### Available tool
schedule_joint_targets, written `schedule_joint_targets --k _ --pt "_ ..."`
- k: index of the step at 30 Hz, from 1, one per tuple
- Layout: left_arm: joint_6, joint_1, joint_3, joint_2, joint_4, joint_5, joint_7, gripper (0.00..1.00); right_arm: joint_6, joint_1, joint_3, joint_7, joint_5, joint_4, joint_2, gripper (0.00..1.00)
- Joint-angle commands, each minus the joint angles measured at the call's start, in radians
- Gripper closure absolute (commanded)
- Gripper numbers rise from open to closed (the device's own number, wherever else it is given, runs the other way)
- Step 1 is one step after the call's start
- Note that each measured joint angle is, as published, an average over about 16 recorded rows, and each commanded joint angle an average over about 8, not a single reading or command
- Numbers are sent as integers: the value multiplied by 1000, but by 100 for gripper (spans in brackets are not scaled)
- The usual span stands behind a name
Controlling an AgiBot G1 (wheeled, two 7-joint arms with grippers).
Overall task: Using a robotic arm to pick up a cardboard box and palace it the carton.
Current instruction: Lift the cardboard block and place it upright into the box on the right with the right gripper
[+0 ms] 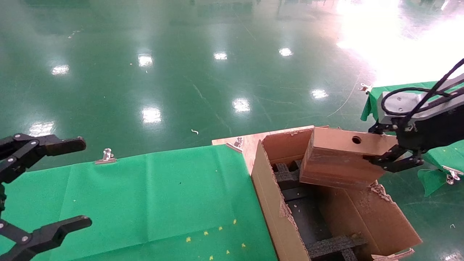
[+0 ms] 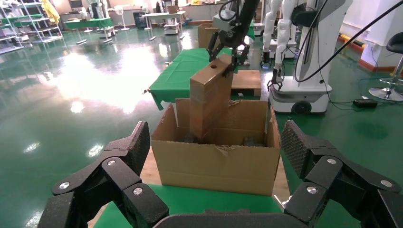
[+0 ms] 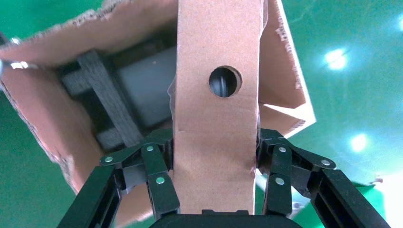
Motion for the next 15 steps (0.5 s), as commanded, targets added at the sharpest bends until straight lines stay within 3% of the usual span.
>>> schedule_joint_targets --k 1,8,15 --pt "0 0 0 0 0 0 0 0 15 -9 -3 22 7 -5 1 100" --pt "0 0 0 0 0 0 0 0 146 -65 -38 416 -68 121 50 100" --pt "0 0 0 0 0 0 0 0 229 -109 -68 815 -135 261 106 100"
